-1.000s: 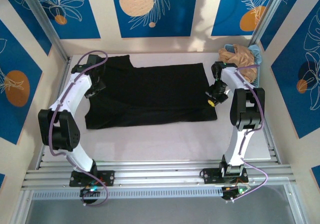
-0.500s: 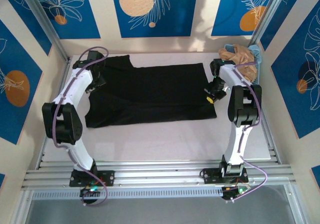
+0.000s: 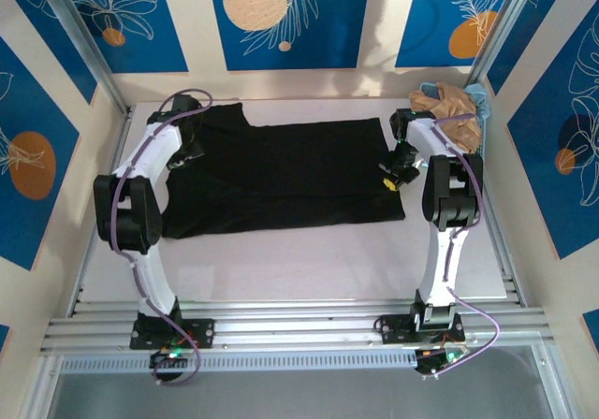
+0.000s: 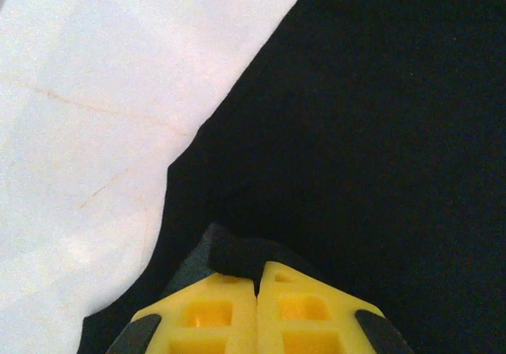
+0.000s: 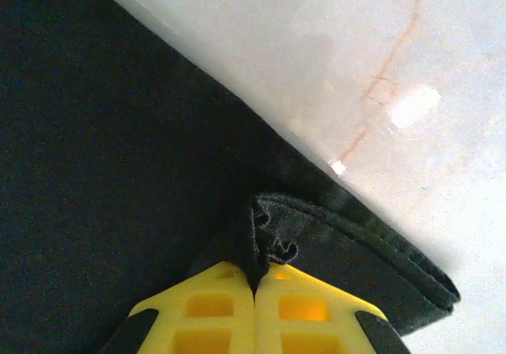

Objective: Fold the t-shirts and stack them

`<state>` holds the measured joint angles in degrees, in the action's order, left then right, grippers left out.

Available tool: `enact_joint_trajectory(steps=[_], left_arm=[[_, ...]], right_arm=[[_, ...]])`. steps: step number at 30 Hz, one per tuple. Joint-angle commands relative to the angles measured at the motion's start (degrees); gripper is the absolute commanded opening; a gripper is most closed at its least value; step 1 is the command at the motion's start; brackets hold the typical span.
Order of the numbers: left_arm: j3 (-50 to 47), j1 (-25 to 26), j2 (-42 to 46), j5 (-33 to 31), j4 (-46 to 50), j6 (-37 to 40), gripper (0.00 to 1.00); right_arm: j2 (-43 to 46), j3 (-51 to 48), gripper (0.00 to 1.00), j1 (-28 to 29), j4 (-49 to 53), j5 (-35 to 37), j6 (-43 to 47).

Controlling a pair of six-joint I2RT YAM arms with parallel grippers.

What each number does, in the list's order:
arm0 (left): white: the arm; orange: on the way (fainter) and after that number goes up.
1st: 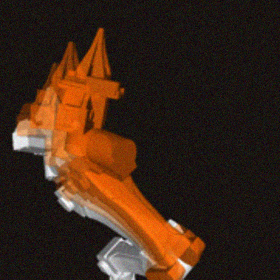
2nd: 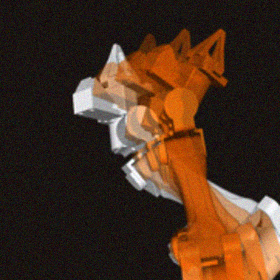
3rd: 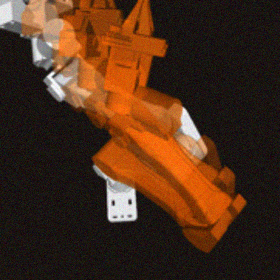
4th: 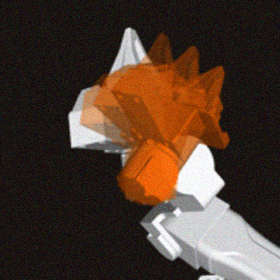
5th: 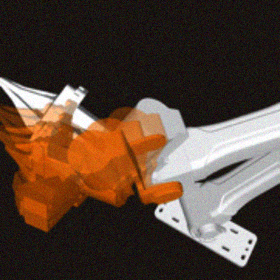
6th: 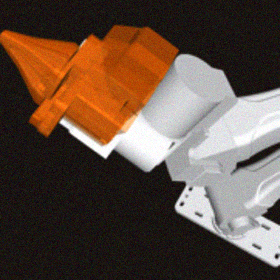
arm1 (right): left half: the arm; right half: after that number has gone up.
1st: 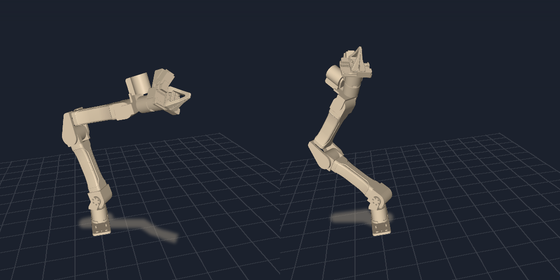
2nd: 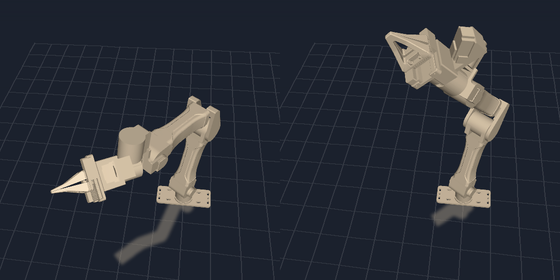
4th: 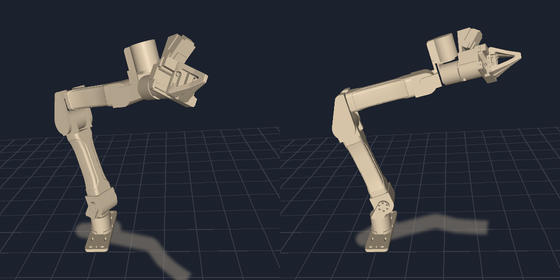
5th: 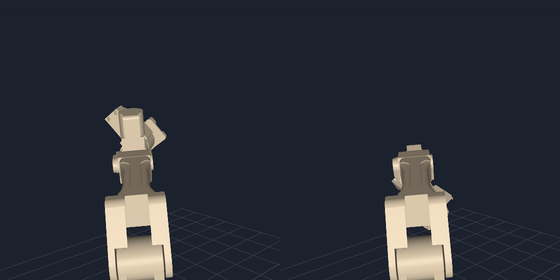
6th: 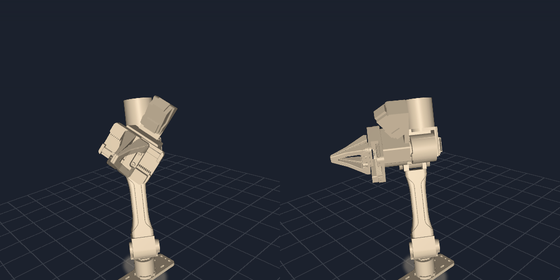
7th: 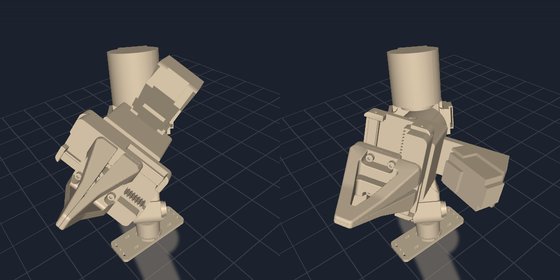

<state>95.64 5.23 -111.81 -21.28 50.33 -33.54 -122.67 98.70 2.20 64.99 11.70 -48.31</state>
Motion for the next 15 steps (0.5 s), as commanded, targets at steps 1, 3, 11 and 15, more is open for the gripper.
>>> enact_joint_trajectory(steps=[1, 3, 11, 15], left_arm=[[3.1, -1.0, -1.5, -0.4, 0.4, 2.6, 0.10], [4.3, -1.0, -1.4, 0.7, 1.8, 2.6, 0.55], [-10.4, -1.2, 7.6, 26.1, -3.1, -8.3, 0.65], [-17.5, -1.2, 6.4, 34.1, -8.7, -13.8, 0.61]], right_arm=[[-1.3, 3.9, 0.14, 0.2, 0.9, -2.0, 3.3], [0.2, 5.2, 0.37, 0.4, 1.5, -1.0, 4.6], [13.4, -1.2, 0.57, 1.3, -3.4, -11.6, 9.6], [18.6, -8.4, 0.58, 3.9, -9.0, -21.4, 11.3]])
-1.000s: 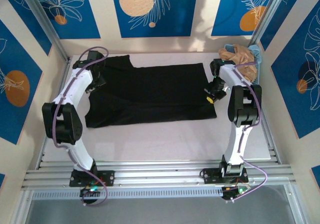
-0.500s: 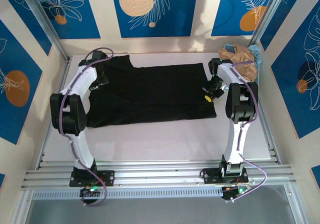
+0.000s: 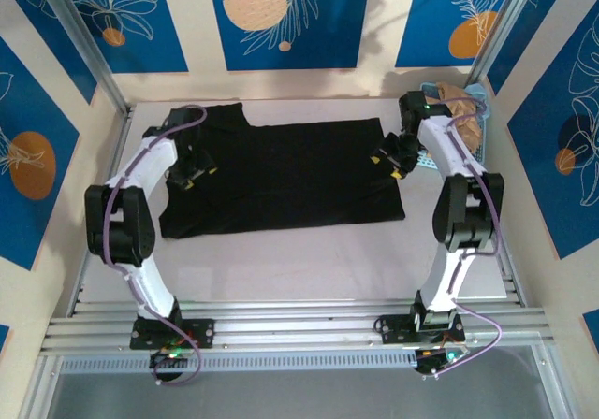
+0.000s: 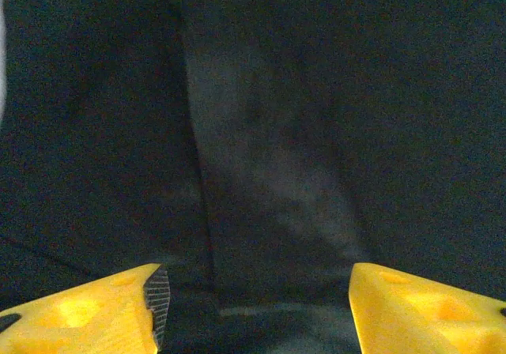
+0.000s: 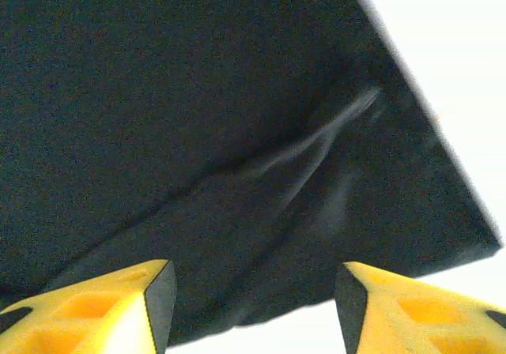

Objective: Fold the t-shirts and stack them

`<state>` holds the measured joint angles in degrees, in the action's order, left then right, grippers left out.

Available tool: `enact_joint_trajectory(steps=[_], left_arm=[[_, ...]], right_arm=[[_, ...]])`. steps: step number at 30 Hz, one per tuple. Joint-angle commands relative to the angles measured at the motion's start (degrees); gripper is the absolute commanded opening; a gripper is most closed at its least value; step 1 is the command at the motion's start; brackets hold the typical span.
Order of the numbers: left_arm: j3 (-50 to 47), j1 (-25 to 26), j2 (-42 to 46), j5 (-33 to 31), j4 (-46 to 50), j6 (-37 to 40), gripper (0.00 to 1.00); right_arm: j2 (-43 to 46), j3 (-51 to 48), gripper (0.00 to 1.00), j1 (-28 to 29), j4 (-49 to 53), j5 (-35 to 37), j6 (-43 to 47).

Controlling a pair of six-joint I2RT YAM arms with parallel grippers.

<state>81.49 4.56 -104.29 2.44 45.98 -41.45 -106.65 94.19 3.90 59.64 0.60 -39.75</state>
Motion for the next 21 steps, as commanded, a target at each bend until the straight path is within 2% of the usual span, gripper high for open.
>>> enact_joint_trajectory(steps=[1, 7, 11, 16, 21], left_arm=[[-3.5, -0.5, -2.0, 10.7, -4.0, -6.5, 0.61], [-4.2, -0.4, -5.4, 10.8, -1.0, -10.3, 0.53], [-4.1, -0.1, -5.5, 7.4, 2.6, -11.2, 0.48], [-3.4, 1.0, -5.0, 5.0, 6.0, -11.8, 0.50], [-5.4, 2.2, -5.9, 7.3, 3.1, -14.5, 0.50]], right_arm=[[3.2, -5.2, 0.58, 2.7, -4.6, -11.9, 2.8], [5.2, -8.7, 0.58, 4.2, -5.9, -13.3, 1.5], [5.3, -8.7, 0.58, 4.2, -5.5, -12.9, 1.2], [5.1, -8.6, 0.58, 4.2, -5.4, -13.0, 1.0], [4.6, -8.2, 0.57, 4.7, -5.5, -13.2, 0.5]])
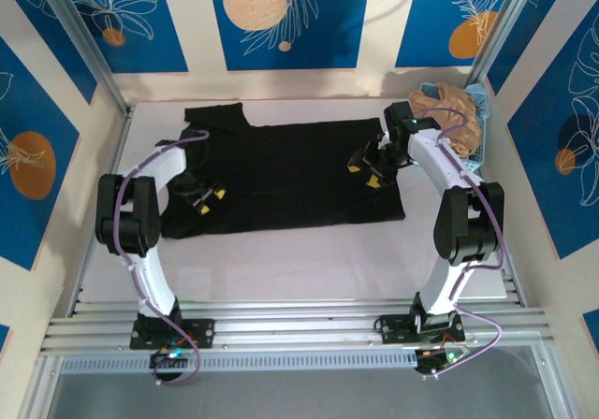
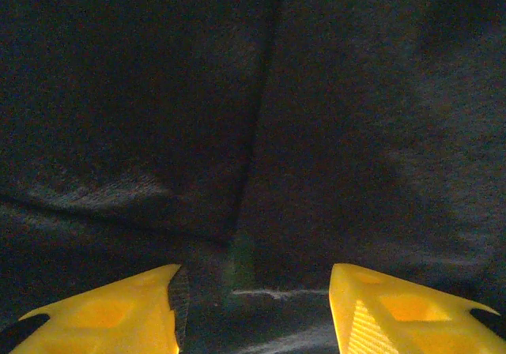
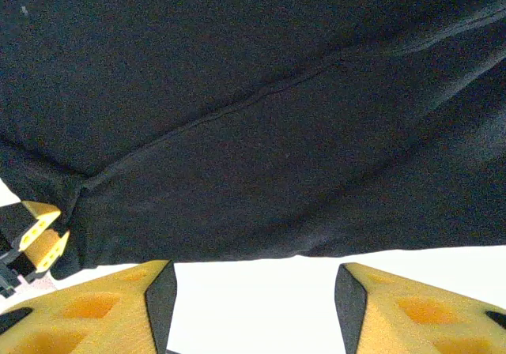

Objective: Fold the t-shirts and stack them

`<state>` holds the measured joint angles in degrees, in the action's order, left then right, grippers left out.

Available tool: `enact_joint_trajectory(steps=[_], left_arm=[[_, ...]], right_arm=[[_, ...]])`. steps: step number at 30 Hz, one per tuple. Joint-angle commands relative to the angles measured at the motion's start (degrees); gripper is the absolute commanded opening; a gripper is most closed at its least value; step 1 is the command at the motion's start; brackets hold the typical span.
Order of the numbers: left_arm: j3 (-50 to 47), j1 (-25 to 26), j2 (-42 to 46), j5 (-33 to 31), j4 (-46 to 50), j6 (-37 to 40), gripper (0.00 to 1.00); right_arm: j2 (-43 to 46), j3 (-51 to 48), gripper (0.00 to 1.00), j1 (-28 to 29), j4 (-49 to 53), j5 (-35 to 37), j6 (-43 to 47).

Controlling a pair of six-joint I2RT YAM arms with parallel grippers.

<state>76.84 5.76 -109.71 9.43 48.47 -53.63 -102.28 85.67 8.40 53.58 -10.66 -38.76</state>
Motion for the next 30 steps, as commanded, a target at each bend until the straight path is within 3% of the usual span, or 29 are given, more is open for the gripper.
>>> enact_joint_trajectory(steps=[1, 4, 12, 19, 30], left_arm=[[-0.6, 1.3, -0.7, -0.1, 0.3, -2.6, 0.49], [-0.4, 1.4, -1.3, -0.6, -1.6, -4.0, 0.42], [2.9, 2.4, -0.9, -3.2, -1.0, -4.9, 0.00], [11.1, 4.6, -3.0, -4.7, 0.9, -2.0, 0.00], [37.0, 8.7, -19.7, -5.6, 8.6, 8.7, 0.00]], right_arm=[[0.1, 0.5, 0.57, 0.2, 0.6, -1.9, -0.4], [-0.1, 1.0, 0.57, 0.4, 0.9, -1.8, -0.2], [0.5, 0.2, 0.55, 0.5, 1.3, -1.2, 0.0], [0.9, -0.3, 0.54, 0.5, 1.4, -1.3, -0.3], [1.7, -1.0, 0.53, 0.4, 1.6, -1.9, -0.4]])
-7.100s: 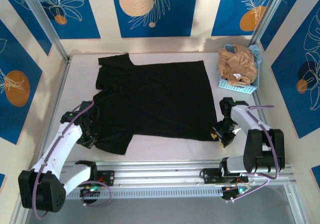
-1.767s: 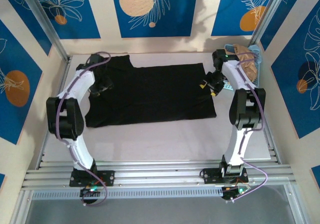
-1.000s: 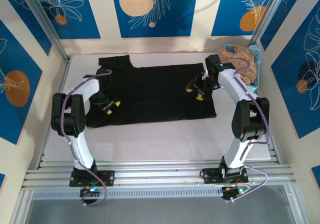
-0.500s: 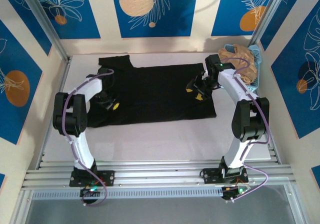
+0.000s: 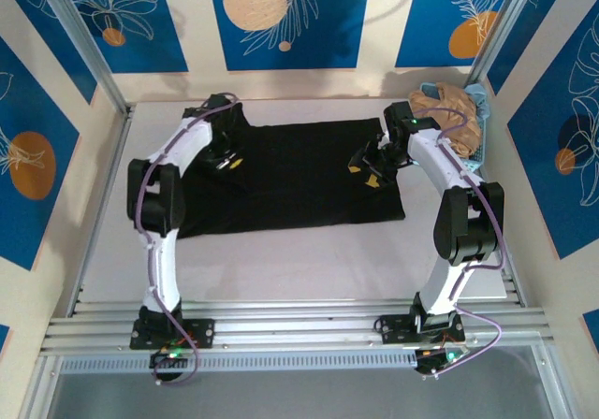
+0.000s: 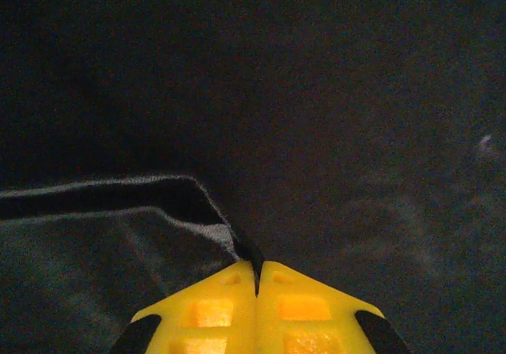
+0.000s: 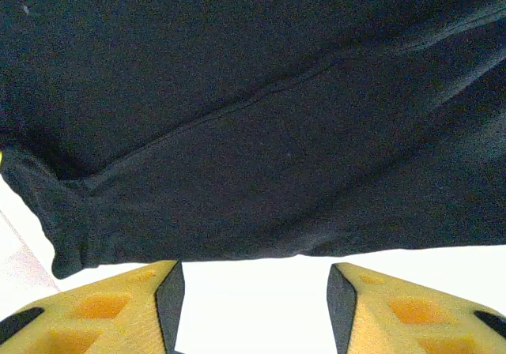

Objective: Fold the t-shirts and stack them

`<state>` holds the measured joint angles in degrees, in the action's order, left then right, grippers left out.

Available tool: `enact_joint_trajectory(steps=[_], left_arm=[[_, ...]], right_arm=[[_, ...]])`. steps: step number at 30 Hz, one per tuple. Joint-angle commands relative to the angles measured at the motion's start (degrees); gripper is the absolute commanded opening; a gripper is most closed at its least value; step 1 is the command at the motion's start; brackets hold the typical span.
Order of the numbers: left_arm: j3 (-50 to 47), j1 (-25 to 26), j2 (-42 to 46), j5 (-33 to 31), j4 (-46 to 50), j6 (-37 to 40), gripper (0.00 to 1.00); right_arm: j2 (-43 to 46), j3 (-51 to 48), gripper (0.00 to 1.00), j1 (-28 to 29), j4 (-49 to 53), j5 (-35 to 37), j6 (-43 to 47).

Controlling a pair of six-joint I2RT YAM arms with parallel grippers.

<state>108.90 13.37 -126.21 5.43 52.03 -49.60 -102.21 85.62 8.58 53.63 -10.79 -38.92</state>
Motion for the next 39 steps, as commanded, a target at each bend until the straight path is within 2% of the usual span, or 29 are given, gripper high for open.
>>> enact_joint_trajectory(steps=[1, 6, 7, 8, 9, 10, 11, 12, 14, 16, 21, 25, 28, 32, 36, 39], left_arm=[[5.8, 1.5, -4.1, -2.2, 4.4, 5.5, 0.00], [9.3, 2.7, -7.1, -3.1, 3.6, 9.2, 0.00], [9.6, 2.7, -7.4, -3.4, 4.0, 9.5, 0.10], [9.7, 2.8, -7.4, -4.1, 4.7, 9.6, 0.27], [9.5, 2.9, -6.8, -5.2, 5.2, 9.7, 0.49], [9.3, 3.0, -5.8, -6.4, 5.6, 9.9, 0.61], [8.6, 3.4, -4.0, -8.0, 5.5, 10.3, 0.68], [7.6, 3.7, -2.1, -9.3, 5.4, 10.5, 0.69], [3.4, 4.1, 4.0, -12.0, 5.3, 9.0, 0.69], [-4.7, 3.9, 10.9, -12.5, 4.7, 4.3, 0.63], [-29.5, 2.9, 23.8, -4.1, -0.3, -10.7, 0.38], [-42.7, -0.4, 27.4, -2.9, -5.0, -17.4, 0.32], [-45.4, -4.2, 25.9, -4.4, -6.4, -17.9, 0.30], [-42.7, -7.8, 22.0, -6.5, -5.7, -15.6, 0.29], [-40.8, -9.1, 20.7, -8.4, -3.5, -15.2, 0.30], [-44.6, -9.6, 22.4, -9.4, -2.6, -16.9, 0.30]], right_arm=[[1.7, -1.3, 0.53, 0.2, 1.5, -1.7, -0.2], [2.0, -2.4, 0.53, 0.0, 1.3, -1.9, 0.1], [2.0, -2.6, 0.53, 0.0, 1.3, -1.9, 0.2], [2.0, -2.9, 0.54, 0.0, 1.2, -1.8, 0.2], [2.0, -3.2, 0.54, -0.1, 1.2, -1.7, 0.2], [2.0, -3.5, 0.54, -0.1, 1.0, -1.6, 0.2], [2.0, -4.0, 0.54, -0.4, 0.9, -1.3, 0.4], [2.1, -4.5, 0.54, -0.5, 0.6, -0.9, 0.6], [1.9, -6.4, 0.55, -1.2, -0.2, 1.4, 1.3], [1.0, -7.4, 0.53, -2.1, -0.5, 3.2, 2.2], [-5.2, -4.1, 0.48, -2.3, 2.2, 9.9, 5.6], [-12.7, 0.2, 0.45, -0.8, 6.6, 15.1, 6.7], [-16.7, 1.1, 0.44, 1.1, 8.4, 17.4, 7.0], [-17.6, -1.0, 0.45, 4.4, 8.8, 19.3, 5.6], [-16.7, -4.3, 0.45, 5.8, 8.6, 19.3, 3.0], [-15.3, -6.4, 0.46, 6.5, 8.5, 19.2, 1.6]])
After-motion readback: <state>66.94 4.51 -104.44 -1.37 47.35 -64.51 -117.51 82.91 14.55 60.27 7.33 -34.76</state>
